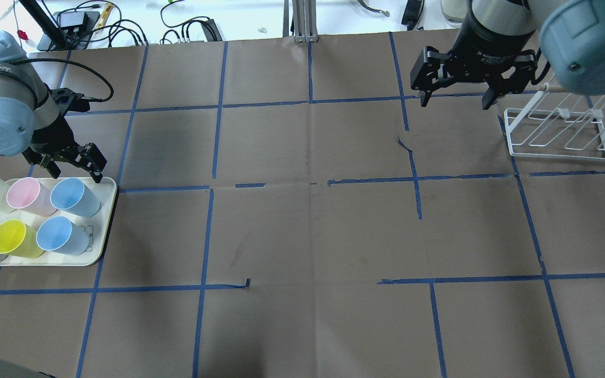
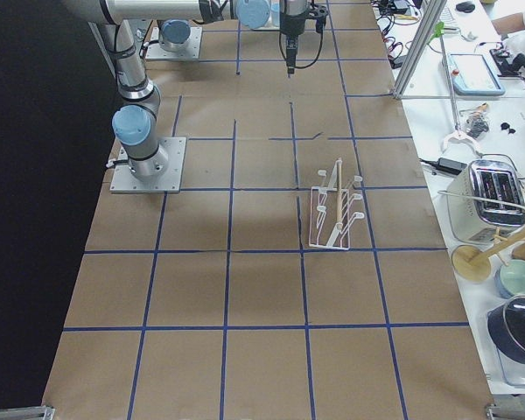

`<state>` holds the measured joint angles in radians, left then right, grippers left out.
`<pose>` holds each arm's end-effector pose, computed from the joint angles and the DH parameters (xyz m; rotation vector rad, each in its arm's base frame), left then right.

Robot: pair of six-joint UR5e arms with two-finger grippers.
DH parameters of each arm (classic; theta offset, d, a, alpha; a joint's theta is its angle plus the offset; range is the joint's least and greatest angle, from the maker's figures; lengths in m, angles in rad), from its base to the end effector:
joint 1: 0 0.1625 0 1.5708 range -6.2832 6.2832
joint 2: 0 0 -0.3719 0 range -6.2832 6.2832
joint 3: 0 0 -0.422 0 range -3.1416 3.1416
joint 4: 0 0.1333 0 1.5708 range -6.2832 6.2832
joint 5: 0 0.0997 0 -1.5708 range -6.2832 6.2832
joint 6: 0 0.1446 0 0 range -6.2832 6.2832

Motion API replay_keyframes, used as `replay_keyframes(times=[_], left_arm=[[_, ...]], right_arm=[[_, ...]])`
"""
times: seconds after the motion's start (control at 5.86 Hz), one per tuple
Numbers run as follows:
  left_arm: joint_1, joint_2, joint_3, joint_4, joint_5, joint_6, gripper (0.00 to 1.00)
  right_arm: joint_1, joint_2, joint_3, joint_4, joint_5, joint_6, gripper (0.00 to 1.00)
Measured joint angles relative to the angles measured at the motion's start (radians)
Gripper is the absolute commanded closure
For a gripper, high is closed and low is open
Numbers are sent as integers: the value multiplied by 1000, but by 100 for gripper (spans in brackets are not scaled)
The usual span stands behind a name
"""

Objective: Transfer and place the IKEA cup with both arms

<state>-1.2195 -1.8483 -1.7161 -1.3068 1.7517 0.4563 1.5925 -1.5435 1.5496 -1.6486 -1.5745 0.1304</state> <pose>0.0929 -0.5652 0.1908 0.1802 3.0148 0.3286 0.1445 -0.5389 0.3946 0.1707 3.1332 -0.1127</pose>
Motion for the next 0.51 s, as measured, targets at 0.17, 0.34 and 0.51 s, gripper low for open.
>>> replay_keyframes(times=[0.17, 0.34, 0.51], left_arm=[[-47, 44, 40, -103, -27, -21, 2], [-109, 87, 83, -196, -76, -59, 2], [-180, 115, 129, -263, -108, -95, 2]], right_arm=[[1, -1, 0, 0, -6, 0, 0], [1, -1, 0, 0, -5, 0, 0], [1, -1, 1, 0, -3, 0, 0]])
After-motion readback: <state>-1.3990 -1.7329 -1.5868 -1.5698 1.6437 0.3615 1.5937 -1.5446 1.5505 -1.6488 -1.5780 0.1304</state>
